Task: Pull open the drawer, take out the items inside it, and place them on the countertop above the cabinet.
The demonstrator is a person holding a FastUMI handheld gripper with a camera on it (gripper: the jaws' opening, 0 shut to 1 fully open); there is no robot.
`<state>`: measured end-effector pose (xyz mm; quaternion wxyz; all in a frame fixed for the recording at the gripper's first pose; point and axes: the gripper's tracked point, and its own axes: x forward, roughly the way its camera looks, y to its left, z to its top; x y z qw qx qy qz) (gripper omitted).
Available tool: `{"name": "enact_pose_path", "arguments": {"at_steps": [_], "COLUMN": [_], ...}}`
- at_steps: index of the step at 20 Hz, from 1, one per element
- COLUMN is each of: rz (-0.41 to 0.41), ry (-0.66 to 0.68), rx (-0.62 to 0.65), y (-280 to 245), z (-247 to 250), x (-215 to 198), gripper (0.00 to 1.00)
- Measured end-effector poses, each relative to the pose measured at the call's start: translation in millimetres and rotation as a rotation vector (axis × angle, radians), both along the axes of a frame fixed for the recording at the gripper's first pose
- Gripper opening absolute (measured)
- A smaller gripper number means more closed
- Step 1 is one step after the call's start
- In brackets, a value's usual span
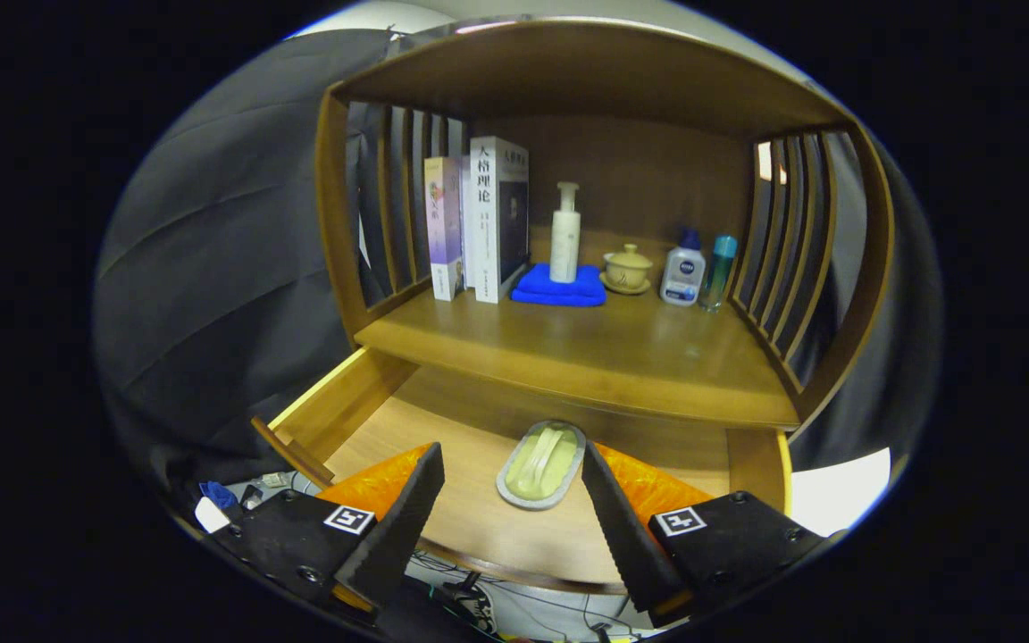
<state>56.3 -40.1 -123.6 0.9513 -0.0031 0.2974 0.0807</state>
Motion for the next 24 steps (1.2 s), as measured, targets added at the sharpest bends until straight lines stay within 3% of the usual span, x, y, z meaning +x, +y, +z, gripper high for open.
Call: {"name": "enact_pose_path", "arguments": {"at_steps": [10,19,20,24], "rz": [-0.083,-0.084,-0.088,-0.095], "ry": [0.261,0.363,0.364,0.434], "rx": [0.098,0.011,0.020,0.022], "y": [-7.4,-9.0,-8.1,-7.8], "z": [-65.2,-94.1,-93.2,-106.6], "x": [54.3,75.8,78.4,80.9], "gripper": [0.98,0.96,0.94,0.69]}}
